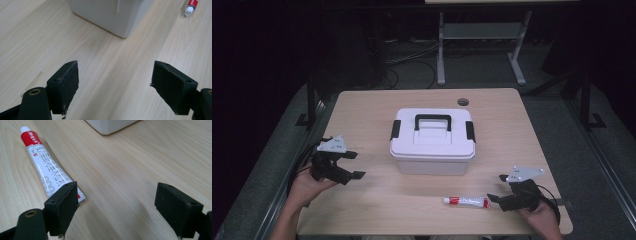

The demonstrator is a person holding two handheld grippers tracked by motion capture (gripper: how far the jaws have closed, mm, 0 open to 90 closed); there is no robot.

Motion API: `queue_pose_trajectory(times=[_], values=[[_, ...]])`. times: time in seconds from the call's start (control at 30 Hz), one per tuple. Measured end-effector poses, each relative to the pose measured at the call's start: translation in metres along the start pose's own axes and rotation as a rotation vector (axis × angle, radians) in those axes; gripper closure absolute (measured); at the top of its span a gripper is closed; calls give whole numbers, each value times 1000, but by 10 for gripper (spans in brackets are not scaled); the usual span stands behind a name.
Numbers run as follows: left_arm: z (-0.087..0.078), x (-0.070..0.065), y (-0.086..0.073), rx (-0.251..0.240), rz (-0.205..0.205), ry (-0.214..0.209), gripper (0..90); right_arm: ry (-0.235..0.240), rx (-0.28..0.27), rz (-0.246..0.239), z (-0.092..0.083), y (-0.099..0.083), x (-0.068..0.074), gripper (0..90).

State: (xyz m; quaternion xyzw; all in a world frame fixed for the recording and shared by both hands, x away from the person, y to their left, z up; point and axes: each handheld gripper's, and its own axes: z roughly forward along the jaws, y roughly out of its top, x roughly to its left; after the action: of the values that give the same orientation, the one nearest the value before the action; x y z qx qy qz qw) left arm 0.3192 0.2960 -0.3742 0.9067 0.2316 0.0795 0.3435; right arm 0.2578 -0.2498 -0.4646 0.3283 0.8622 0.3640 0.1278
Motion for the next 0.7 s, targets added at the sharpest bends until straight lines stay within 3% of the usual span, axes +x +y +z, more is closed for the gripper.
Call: queue_pose_trajectory(times=[0.13,0.7], values=[[0,4,13,15,19,-31,216,-1,7,-13,0,0,0,185],[-7,14,57,45,62,-93,217,12,3,-3,-1,0,1,185]])
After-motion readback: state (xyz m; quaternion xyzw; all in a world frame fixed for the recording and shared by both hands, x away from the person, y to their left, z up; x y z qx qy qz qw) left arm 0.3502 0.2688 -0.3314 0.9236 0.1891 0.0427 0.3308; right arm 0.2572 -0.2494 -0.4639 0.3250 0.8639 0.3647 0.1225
